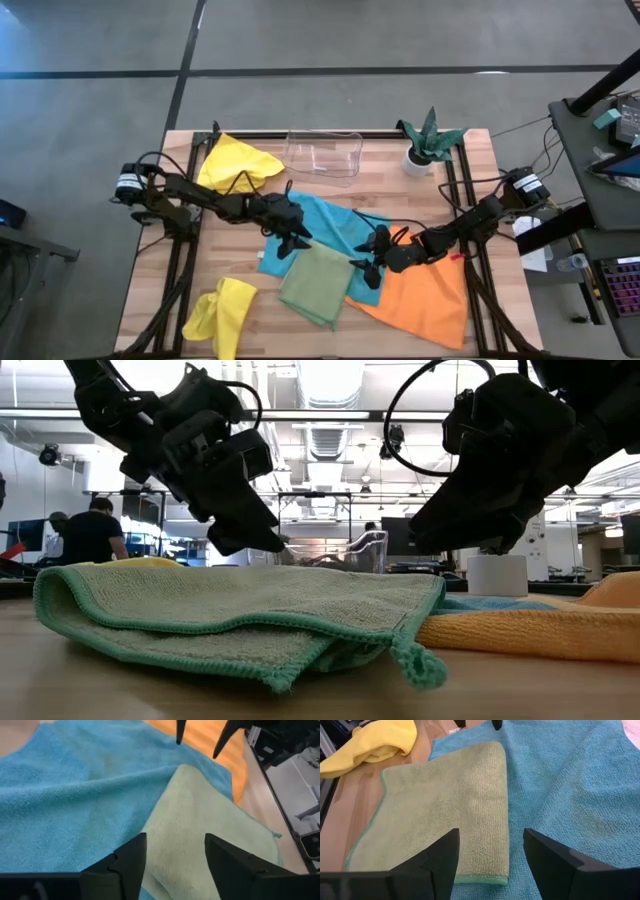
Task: Fold microfiber towels
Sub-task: Fold the green towel
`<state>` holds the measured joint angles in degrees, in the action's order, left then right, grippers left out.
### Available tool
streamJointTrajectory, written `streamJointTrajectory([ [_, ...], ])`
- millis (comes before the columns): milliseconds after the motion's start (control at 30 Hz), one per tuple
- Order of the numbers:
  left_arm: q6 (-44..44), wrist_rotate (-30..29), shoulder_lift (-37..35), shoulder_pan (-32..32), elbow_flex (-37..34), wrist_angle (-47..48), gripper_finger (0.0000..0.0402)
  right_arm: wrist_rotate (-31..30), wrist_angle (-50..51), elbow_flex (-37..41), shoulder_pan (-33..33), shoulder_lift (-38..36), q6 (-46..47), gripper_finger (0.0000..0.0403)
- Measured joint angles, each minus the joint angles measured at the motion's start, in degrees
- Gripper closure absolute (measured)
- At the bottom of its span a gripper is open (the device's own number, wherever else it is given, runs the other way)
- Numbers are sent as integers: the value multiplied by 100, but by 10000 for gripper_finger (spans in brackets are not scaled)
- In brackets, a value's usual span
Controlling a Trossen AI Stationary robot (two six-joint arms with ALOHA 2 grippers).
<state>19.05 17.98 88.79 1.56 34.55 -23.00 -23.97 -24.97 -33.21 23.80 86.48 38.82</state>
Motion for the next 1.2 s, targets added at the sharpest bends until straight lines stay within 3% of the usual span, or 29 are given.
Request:
streamJointTrajectory([
  [367,-12,0,70,29,120,-24,118,-2,-8,0,8,0,-99,193],
  [1200,-153,493,529,149,164,-54,113,8,-107,-2,83,0,-137,193],
])
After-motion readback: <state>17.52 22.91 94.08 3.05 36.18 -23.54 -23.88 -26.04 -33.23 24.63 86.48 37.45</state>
